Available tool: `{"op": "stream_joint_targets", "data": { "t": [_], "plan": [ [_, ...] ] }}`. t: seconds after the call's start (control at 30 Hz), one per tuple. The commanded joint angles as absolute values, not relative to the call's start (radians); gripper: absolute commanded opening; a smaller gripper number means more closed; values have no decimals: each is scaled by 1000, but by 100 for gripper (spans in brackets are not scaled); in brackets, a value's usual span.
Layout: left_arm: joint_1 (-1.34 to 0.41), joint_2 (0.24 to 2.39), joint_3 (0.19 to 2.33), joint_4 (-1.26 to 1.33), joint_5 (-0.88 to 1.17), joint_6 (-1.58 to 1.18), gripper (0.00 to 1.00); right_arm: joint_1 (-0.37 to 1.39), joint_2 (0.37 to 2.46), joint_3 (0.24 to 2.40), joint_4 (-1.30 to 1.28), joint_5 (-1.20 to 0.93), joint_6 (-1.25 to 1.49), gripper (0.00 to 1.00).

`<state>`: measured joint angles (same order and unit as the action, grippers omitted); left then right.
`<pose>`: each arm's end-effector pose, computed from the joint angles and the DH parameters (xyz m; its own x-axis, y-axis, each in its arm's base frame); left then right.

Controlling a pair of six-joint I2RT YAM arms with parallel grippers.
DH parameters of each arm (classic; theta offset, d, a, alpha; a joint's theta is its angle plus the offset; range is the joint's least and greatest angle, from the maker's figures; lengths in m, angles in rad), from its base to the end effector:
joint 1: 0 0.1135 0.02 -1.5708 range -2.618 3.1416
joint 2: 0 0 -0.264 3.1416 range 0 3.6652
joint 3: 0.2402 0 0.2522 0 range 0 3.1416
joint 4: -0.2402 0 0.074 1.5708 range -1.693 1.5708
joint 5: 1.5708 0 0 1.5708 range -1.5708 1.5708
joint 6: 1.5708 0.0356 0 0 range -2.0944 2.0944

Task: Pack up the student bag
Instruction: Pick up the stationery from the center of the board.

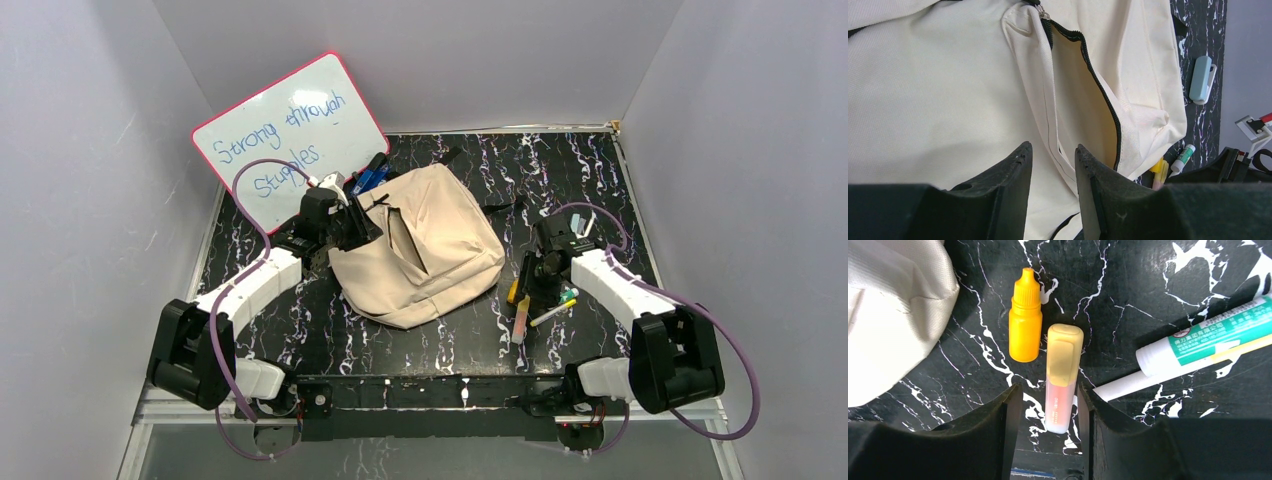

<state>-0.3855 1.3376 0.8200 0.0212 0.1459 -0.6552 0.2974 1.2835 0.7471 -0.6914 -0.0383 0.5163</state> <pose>0.2738 -0.1167 0.2493 -0.6488 -0.3873 -0.6550 0.1200 0.7979 -0.5907 0.2131 0.0667 0.1899 -0.9337 0.2298 -0.2747 0.1792 0.9638 0.1974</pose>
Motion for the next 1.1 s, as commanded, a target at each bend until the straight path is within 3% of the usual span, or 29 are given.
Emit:
{"op": "stream_joint_targets", "data": {
  "t": [0.0, 0.5, 0.9, 1.07],
  "plan": [
    [-385, 1336, 824, 32, 150, -650, 35, 300, 1299, 735, -664, -70, 497, 51],
    [-385, 1336, 824, 36, 149, -652, 36, 354, 1362, 710, -643, 72, 553, 48],
    [-385, 1341, 836, 34, 154, -652, 36, 358, 1346, 689, -620, 105, 593, 31],
    [-385, 1339, 859, 32, 179, -633, 36, 357, 1251, 795, -707, 188, 607, 32]
  ]
}}
